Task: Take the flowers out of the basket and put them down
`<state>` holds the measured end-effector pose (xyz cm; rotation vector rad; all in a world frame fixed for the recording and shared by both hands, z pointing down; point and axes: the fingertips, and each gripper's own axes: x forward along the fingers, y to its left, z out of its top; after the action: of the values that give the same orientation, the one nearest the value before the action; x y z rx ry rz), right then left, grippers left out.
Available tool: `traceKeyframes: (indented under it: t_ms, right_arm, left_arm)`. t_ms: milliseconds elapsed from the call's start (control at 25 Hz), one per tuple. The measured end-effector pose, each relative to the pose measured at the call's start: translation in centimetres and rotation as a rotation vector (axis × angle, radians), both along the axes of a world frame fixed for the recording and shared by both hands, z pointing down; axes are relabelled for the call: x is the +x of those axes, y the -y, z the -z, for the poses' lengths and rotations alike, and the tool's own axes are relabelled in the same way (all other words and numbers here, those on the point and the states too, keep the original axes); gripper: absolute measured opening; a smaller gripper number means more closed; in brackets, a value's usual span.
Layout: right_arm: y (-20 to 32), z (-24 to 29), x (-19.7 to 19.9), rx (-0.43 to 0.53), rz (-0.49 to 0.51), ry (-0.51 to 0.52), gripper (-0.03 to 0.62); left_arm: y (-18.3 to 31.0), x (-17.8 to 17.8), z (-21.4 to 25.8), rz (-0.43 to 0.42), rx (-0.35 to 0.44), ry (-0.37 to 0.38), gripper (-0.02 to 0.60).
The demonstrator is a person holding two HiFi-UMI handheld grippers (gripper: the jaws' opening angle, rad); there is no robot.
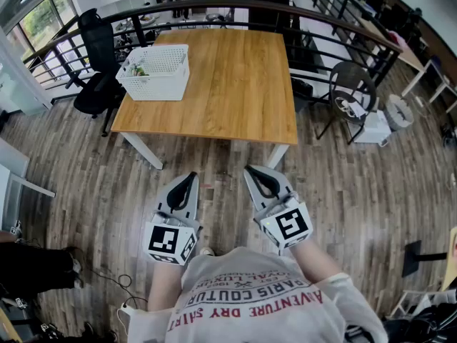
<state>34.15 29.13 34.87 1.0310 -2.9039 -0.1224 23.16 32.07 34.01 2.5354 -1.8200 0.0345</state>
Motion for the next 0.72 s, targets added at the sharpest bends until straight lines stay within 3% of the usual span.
traceKeyframes:
  t_ms: [480, 720]
  right_arm:
    - [0.5, -1.2, -1.8, -0.017, -0.015, 0.004, 0.028]
    - [0.1, -2.0, -6.0, -0.037, 0.004, 0.001, 0.029]
  left_arm:
    - [0.5, -2.1, -0.7, -0.003, -0.012, -0.017, 0.026]
    - [-0.1, -6.4, -1.5, 0.013, -0.028, -0.034, 0.026]
